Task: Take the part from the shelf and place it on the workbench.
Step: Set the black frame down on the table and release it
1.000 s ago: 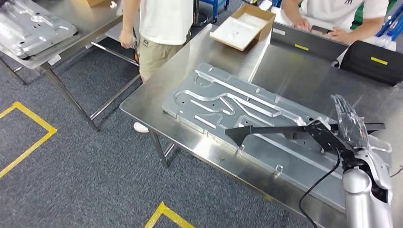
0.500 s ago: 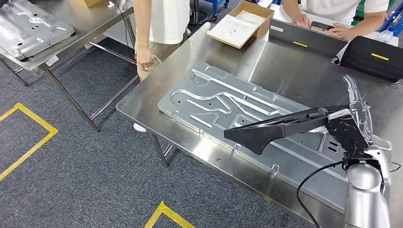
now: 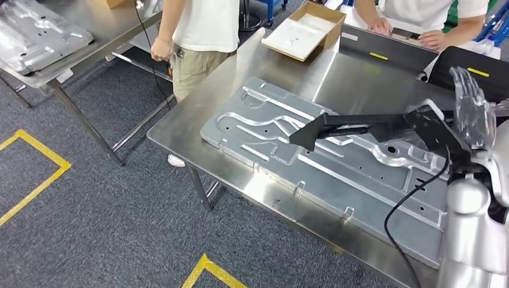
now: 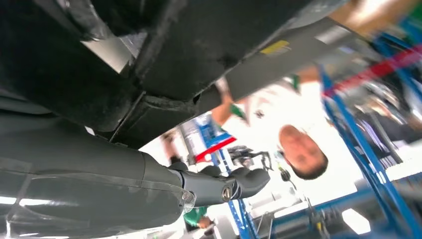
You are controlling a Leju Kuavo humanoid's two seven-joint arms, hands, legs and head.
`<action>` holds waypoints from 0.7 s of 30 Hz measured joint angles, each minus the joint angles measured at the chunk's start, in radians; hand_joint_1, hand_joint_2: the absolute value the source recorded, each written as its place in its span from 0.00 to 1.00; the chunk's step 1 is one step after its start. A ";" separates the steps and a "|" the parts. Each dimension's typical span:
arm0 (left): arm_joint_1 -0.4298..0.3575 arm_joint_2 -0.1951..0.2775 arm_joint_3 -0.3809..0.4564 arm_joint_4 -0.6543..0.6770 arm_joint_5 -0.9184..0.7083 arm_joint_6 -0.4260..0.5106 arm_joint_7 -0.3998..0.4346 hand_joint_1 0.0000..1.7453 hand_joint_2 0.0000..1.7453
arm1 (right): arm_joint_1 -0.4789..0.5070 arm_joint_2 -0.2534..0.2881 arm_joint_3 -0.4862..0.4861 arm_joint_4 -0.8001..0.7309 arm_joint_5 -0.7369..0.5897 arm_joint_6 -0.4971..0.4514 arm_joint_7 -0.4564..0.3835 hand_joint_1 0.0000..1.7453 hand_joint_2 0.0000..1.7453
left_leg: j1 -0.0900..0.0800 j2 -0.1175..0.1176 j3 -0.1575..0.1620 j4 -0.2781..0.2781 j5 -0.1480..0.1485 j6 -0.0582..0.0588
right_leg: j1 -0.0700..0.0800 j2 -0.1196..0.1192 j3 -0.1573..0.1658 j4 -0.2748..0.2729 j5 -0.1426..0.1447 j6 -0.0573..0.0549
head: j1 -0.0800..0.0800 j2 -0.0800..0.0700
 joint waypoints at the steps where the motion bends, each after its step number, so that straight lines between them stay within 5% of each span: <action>1: -0.002 0.000 0.000 0.000 0.001 0.000 0.001 0.00 0.00 | -0.019 -0.031 0.016 0.020 0.002 0.042 0.017 0.00 0.00 | 0.001 0.000 0.001 -0.005 0.005 0.007 | -0.001 -0.001 -0.005 0.011 -0.009 0.005 | 0.000 0.000; 5: -0.006 0.004 0.001 0.000 0.006 0.000 0.004 0.00 0.00 | -0.098 -0.150 0.075 0.111 -0.062 0.149 0.045 0.00 0.00 | 0.001 -0.001 0.000 -0.013 0.013 0.022 | -0.005 -0.001 -0.098 0.212 -0.114 0.019 | 0.000 0.000; 7: -0.006 0.007 0.002 0.000 0.008 0.000 0.005 0.00 0.00 | -0.129 -0.196 0.102 0.147 -0.101 0.192 0.057 0.00 0.00 | 0.001 -0.002 0.001 -0.010 0.011 0.022 | -0.007 -0.001 -0.124 0.262 -0.112 0.024 | 0.000 0.000; 11: -0.006 0.014 0.012 0.001 0.024 0.001 0.002 0.00 0.00 | -0.287 -0.345 0.210 0.242 -0.328 0.402 0.115 0.00 0.00 | -0.004 -0.004 -0.005 0.013 -0.004 0.013 | -0.012 -0.003 -0.037 0.061 0.000 0.024 | 0.001 0.000; 15: 0.004 0.032 0.029 0.001 0.039 0.002 -0.005 0.00 0.00 | -0.580 -0.544 0.418 0.349 -0.671 0.604 0.238 0.00 0.00 | -0.012 -0.012 -0.024 0.024 -0.009 -0.001 | -0.014 -0.007 -0.035 0.025 0.001 0.006 | 0.000 0.000; 17: 0.011 0.040 0.040 0.001 0.039 0.002 -0.008 0.00 0.00 | -0.736 -0.655 0.567 0.374 -0.848 0.640 0.314 0.00 0.00 | -0.011 -0.014 -0.037 0.058 -0.037 -0.013 | -0.020 -0.016 -0.031 0.022 -0.002 -0.006 | 0.000 0.000; 21: 0.018 0.044 0.052 0.001 0.025 0.003 -0.010 0.00 0.00 | -0.986 -0.830 0.848 0.384 -1.065 0.641 0.437 0.00 0.00 | 0.000 -0.003 -0.131 0.281 -0.144 -0.029 | -0.015 -0.033 -0.020 0.021 -0.010 -0.019 | -0.001 0.000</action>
